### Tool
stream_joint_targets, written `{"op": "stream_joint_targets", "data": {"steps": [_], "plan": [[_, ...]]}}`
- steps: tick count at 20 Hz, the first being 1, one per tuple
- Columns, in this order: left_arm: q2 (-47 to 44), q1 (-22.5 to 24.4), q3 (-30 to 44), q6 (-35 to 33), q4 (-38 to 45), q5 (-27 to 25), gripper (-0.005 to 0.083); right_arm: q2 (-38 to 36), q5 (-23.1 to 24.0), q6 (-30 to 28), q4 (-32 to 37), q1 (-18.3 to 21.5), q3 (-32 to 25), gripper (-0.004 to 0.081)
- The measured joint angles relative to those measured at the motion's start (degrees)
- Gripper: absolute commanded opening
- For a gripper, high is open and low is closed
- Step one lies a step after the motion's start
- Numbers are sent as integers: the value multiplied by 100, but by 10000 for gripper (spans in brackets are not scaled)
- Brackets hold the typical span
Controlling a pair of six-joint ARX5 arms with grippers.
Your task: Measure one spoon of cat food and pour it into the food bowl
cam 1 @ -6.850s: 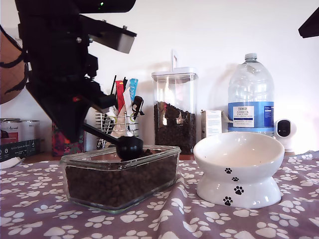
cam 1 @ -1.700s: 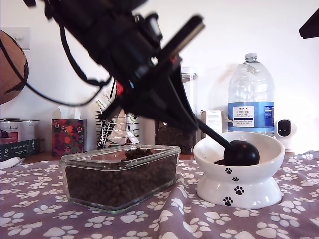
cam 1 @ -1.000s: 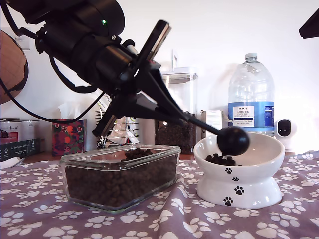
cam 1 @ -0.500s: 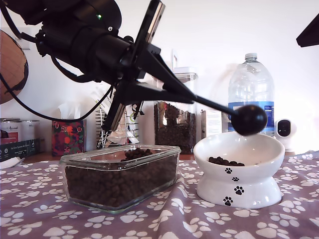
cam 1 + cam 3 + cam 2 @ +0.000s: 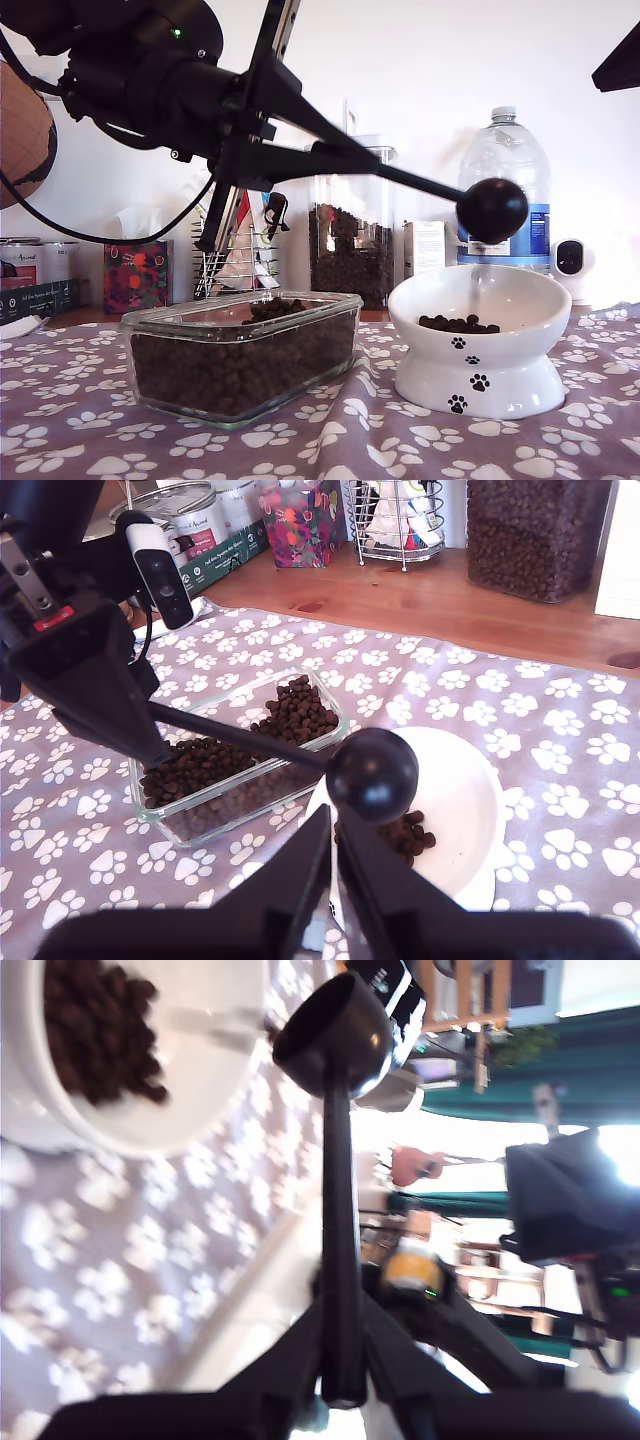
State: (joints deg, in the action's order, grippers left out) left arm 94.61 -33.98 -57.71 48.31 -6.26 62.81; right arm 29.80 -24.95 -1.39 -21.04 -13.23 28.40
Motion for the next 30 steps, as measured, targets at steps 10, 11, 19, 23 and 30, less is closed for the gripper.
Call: {"op": "stream_joint_targets", "data": {"steps": [10,11,19,23,30], "plan": [[507,212,4,876,555,531,-21,0,0,-17,0,0,0,-10],[507,223,4,876,553,533,-21,0,0,-22,2,0,0,-10],[411,256,7,-269,680,216,-21,0,0,-22,0,0,0,-10],[-118,256,7,-1576,109,-501,-21,0,0,-22,-2,0,0,-10],[-1681,256,4,-4242,-1768,-3095,-21,0,0,-22,-7,0,0,-10]]}}
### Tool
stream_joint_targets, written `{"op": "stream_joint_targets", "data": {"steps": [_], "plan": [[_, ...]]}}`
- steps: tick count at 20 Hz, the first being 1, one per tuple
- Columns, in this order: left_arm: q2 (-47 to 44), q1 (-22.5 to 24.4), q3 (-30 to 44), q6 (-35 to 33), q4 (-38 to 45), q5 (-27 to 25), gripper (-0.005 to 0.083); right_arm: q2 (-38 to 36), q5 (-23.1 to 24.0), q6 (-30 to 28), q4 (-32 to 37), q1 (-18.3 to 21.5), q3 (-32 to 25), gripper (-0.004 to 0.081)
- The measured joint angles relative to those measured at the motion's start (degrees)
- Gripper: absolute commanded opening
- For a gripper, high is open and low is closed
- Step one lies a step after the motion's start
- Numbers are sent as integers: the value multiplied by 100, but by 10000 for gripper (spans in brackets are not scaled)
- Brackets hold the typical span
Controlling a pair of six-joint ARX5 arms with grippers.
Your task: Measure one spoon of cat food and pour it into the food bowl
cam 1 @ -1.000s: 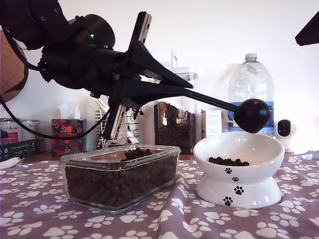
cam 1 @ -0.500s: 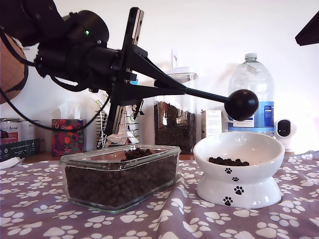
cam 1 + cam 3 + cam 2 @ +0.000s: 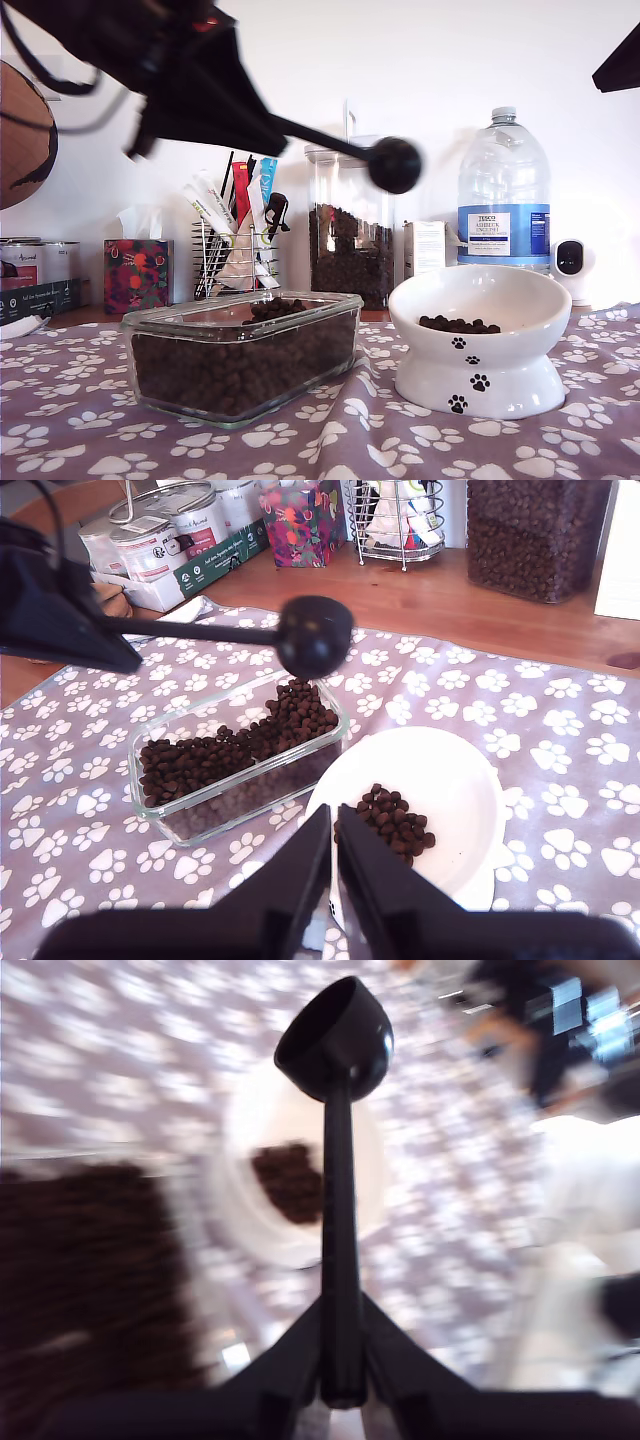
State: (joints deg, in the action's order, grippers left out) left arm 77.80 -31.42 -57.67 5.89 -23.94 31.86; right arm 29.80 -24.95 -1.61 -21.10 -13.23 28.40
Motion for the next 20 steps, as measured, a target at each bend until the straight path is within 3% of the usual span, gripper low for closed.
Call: {"op": "stream_joint_targets", "data": {"steps": [4,6,11,20], "plan": [[-450,0,0,-1158,-925,-1687,-21,0,0,0,0,0,0,-10],[-420,0,0,-1534,-1202,-2164,-21,0,0,0,0,0,0,-10],[-365,-153,0,-2000,-1375,-2914,-21,0,0,0,2,0,0,-10],[-35,-348,647,-2129,-1283,-3453,-21,0,0,0,9,0,0,-10]]}}
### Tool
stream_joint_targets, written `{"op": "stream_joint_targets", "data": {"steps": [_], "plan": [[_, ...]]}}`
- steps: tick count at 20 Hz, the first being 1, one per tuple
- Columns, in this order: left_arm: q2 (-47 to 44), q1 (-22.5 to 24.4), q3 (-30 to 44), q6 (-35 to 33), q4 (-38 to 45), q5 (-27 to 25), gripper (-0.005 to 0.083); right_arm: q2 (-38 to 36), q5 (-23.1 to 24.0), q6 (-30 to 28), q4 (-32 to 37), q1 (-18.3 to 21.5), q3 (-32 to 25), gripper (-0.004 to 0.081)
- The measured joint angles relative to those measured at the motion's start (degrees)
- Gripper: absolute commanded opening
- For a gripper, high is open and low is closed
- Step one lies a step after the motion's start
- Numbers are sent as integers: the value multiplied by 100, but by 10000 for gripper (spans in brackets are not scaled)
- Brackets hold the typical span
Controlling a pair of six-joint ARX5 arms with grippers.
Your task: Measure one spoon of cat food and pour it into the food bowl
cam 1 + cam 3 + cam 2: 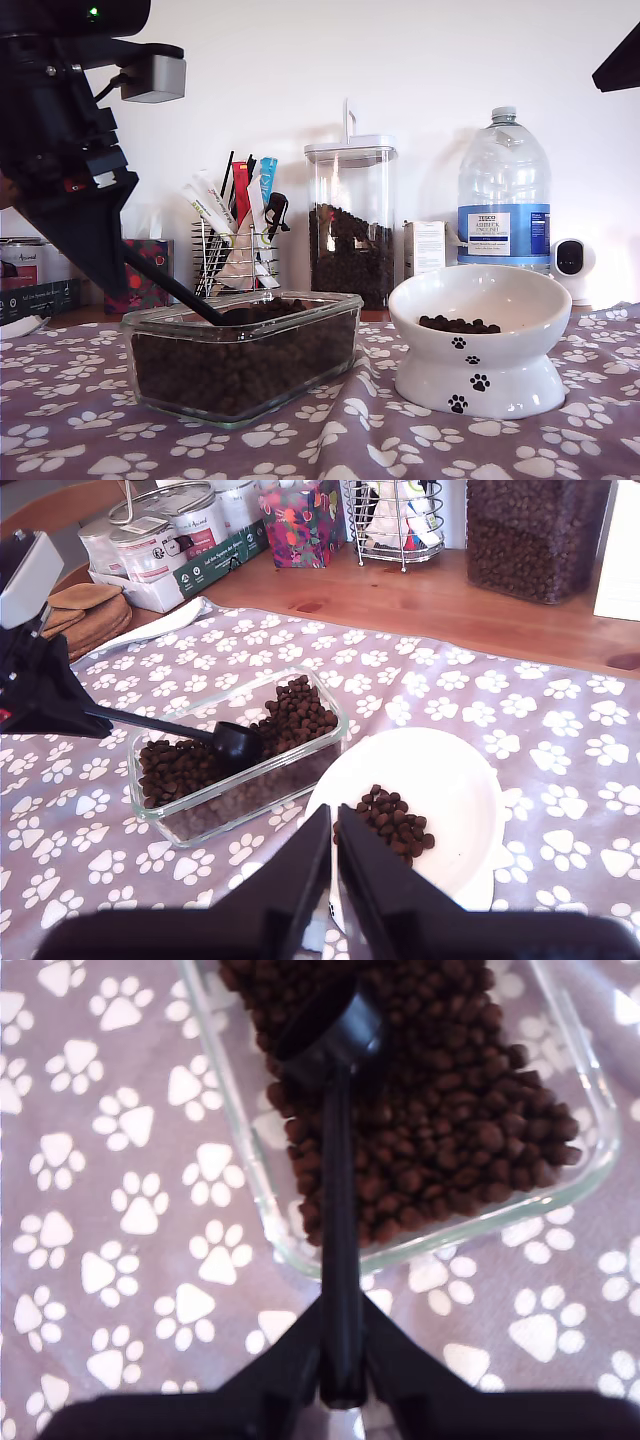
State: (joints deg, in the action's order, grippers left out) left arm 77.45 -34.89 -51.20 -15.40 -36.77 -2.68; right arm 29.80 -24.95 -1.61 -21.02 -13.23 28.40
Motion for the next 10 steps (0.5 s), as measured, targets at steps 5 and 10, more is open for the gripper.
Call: {"op": "stream_joint_targets", "data": {"steps": [5,10], "plan": [[0,-33,0,2,59,0,205,0,0,0,0,0,0,-10],[-2,-96,0,2,-111,334,434,0,0,0,0,0,0,-10]]}}
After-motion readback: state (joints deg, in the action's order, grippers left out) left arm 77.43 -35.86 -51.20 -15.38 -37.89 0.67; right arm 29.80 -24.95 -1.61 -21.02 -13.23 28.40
